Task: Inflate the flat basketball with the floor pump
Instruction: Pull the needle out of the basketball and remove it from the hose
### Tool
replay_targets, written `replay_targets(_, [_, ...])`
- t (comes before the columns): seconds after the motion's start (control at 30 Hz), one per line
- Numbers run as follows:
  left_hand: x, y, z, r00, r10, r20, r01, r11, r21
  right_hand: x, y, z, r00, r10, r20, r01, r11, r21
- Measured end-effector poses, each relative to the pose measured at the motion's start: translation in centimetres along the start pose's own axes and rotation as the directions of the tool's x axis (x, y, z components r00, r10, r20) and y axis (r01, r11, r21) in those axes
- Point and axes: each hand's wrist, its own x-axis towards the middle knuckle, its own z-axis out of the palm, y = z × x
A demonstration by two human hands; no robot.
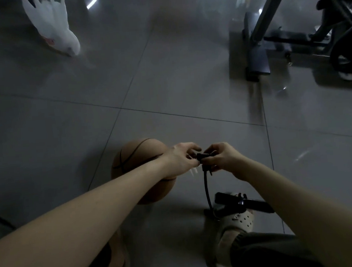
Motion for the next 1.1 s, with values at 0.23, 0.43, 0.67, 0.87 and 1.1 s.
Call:
replay_targets(0.23, [-2.0, 1.4, -0.3, 0.992, 0.108, -0.072, -0.090, 0.972, 0.218, -1.9, 0.2, -0.8, 0.980, -0.016, 0.196, -0.002, 0.996, 0.093])
replay_targets(0.43, [-2.9, 1.2, 0.0, 0.987, 0.151, -0.047, -0.139, 0.970, 0.201, -2.2, 1.4, -1.0, 0.943, 0.050, 0.329, -0.071, 0.996, 0.051])
replay_targets(0.67, [-2.4, 0.4, 1.1, 0.966, 0.256, -0.016, -0.247, 0.945, 0.214, -1.8, 2.5, -0.3, 0.919, 0.044, 0.393, -0.135, 0.969, 0.208])
replay_targets(0.87, [-2.2, -0.2, 1.8, 0.964, 0.264, -0.037, -0.259, 0.961, 0.099, -1.7, 2.8, -0.2, 0.925, 0.037, 0.379, -0.140, 0.958, 0.250])
replay_targets(1.1, [-2.6, -0.4, 3.5, 0.961, 0.266, -0.075, -0.253, 0.957, 0.145, -1.6, 3.3, 0.7, 0.954, 0.015, 0.299, -0.142, 0.902, 0.408])
